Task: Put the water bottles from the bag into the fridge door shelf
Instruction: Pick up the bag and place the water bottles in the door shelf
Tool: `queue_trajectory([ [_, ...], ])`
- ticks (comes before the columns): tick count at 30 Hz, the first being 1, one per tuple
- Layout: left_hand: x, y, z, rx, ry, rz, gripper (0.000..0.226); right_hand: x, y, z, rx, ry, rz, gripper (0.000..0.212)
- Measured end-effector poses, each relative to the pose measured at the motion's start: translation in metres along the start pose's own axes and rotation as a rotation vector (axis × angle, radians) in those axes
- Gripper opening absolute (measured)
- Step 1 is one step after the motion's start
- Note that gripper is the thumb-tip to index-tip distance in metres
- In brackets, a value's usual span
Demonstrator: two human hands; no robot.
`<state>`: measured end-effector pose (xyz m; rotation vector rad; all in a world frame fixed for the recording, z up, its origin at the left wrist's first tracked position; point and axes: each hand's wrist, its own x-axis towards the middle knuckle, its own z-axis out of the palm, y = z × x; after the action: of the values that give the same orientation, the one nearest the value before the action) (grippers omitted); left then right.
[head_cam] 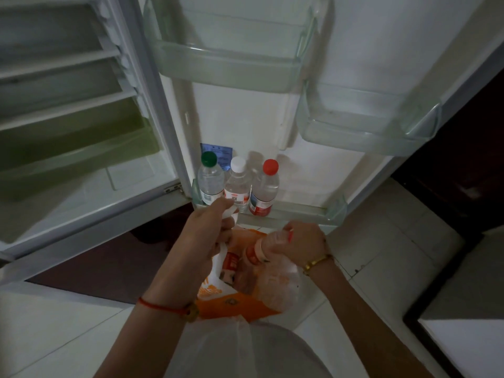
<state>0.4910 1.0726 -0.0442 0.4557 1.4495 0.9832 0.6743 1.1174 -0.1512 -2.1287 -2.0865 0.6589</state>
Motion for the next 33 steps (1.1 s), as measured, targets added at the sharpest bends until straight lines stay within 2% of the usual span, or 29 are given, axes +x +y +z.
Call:
queue_trajectory([
  [4,0.002,-0.002,0.008,0.000,0.003,-0.009,0.015,-0.020,-0.008,-0.052,0.258,0.193,-0.038,0.048],
  [8,0.001,-0.004,0.015,-0.010,0.007,0.002,0.017,-0.026,-0.018,-0.087,0.332,0.351,-0.146,0.055],
  [14,-0.001,-0.007,0.026,-0.038,0.027,0.007,0.019,-0.027,-0.016,-0.106,0.374,0.625,-0.288,0.042],
  [19,-0.003,-0.010,0.036,-0.036,-0.005,-0.004,0.016,-0.005,-0.007,-0.085,0.366,0.581,-0.327,0.044],
  [29,-0.007,-0.016,0.047,-0.095,-0.010,0.008,0.011,0.064,0.006,-0.044,0.404,0.502,-0.256,0.050],
  [33,-0.009,-0.018,0.049,-0.116,-0.005,0.017,0.019,0.073,0.010,-0.031,0.383,0.495,-0.221,0.051],
])
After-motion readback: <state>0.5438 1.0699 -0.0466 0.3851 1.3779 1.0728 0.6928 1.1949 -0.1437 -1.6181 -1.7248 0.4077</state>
